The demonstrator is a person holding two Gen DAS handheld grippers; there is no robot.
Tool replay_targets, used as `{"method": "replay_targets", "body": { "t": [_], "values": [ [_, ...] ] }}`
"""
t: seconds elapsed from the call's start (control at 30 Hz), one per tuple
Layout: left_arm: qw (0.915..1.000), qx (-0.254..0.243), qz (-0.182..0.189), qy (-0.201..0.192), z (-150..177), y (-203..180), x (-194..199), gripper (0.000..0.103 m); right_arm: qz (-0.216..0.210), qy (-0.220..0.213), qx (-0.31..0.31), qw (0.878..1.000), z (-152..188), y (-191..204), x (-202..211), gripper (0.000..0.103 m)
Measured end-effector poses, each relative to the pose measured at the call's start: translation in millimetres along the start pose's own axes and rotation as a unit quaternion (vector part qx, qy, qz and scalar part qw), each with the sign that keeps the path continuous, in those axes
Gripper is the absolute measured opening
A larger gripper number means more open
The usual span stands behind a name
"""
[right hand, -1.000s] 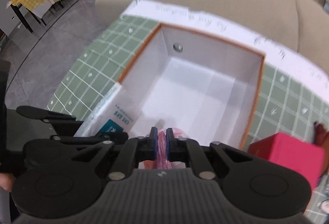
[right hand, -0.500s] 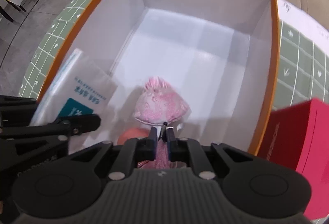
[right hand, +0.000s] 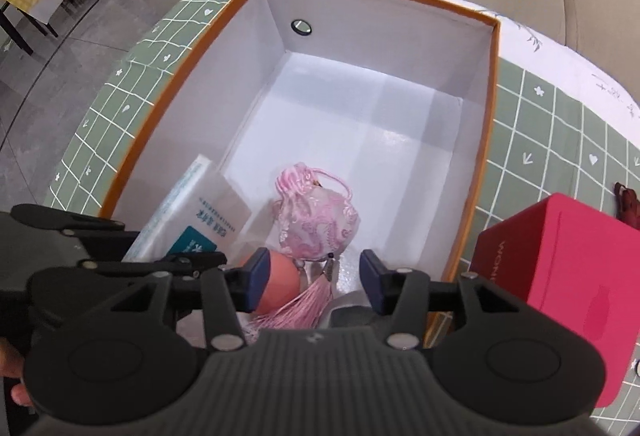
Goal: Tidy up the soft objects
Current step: 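Lower into the box and open the right tool while the left tool releases the packet, then withdraw both tools from the box back toward the items on the mat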
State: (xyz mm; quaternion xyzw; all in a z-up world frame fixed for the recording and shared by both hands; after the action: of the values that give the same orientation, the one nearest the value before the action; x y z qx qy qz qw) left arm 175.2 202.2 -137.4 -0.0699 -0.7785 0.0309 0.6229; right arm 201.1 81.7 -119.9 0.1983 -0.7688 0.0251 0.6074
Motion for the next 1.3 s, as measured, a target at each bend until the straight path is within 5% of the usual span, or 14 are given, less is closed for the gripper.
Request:
{"method": "replay_targets", "body": {
  "t": [0.2,0.43,0.57,1.3],
  "values": [
    [0.9998,-0.002,-0.019,-0.001,-1,-8,2,0.047,0.004,0.002,-0.013,1.000,3,-10,2,0.048],
    [0.9965,-0.032,-0.077,0.001,0,-23,5,0.056,-0.001,-0.001,-0.016,1.000,8,-16,10,0.047],
    [0.9925,-0.045,-0.114,-0.009,0,-21,13,0.072,-0.007,-0.003,-0.010,1.000,9,-15,14,0.048],
    [0.9929,-0.052,-0.098,-0.042,-9,-51,70,0.073,-0.023,-0.063,-0.021,0.997,15,-25,75,0.050]
  ]
}}
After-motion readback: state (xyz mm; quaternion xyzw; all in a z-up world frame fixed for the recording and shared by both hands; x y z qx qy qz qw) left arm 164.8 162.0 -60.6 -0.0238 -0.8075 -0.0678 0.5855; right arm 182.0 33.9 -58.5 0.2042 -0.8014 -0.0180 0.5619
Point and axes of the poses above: each gripper's, at about its wrist camera, not at the fingertips, and x roughly against the way its jaws point, y to its left, z to its underside, the point moved 5 cm from there along -x, roughly the way its jaws point, and after that the axes turned 7 degrees about -x, right-handed, at the moved point
